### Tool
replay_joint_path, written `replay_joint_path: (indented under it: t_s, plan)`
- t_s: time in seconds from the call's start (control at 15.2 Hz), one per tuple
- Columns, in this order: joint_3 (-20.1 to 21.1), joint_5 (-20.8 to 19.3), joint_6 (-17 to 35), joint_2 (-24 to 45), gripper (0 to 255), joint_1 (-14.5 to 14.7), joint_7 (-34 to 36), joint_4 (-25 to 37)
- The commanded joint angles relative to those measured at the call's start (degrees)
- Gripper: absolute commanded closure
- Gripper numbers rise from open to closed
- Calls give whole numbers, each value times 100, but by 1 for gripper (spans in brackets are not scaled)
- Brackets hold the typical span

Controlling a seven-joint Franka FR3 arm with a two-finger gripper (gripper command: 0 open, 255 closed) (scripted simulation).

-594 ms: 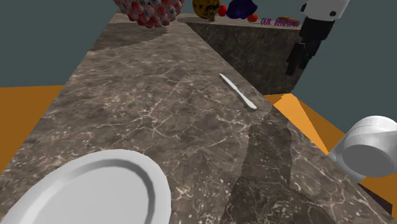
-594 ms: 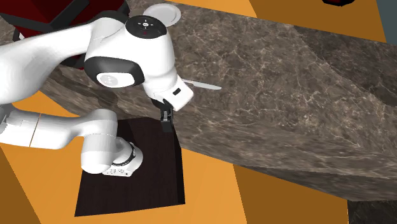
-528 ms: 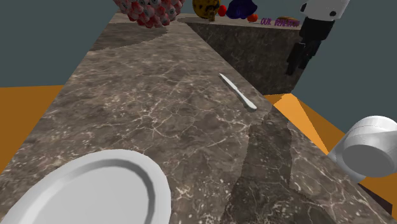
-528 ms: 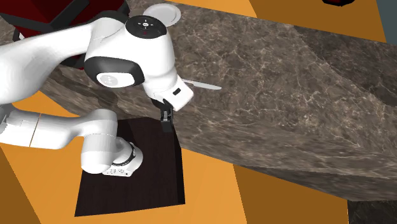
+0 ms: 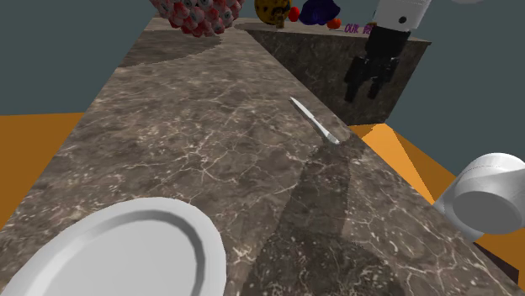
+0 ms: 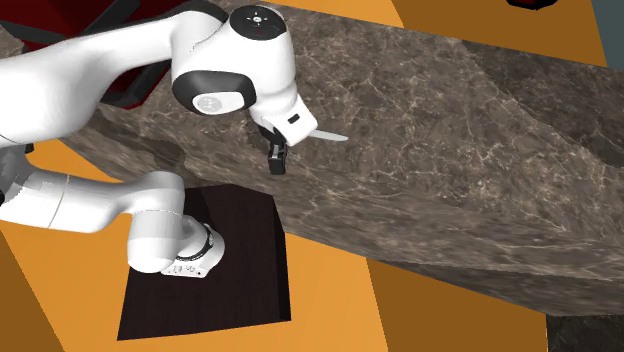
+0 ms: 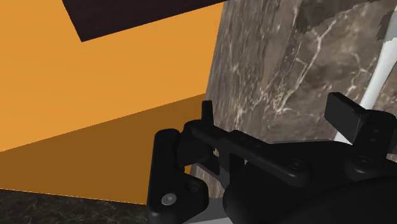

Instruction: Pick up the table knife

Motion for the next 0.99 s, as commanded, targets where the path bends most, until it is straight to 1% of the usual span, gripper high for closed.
replay_joint_path:
  t_s: [0.0, 0.26, 0.46, 0.92]
  plan:
    - [195, 242, 199, 233, 0, -3, 402, 128]
    - [559, 618, 626, 753, 0, -38, 1126, 444]
    - [812, 818, 940, 1176, 0, -78, 1642, 741]
    - [877, 889, 1462, 1148, 0, -47, 1561, 188]
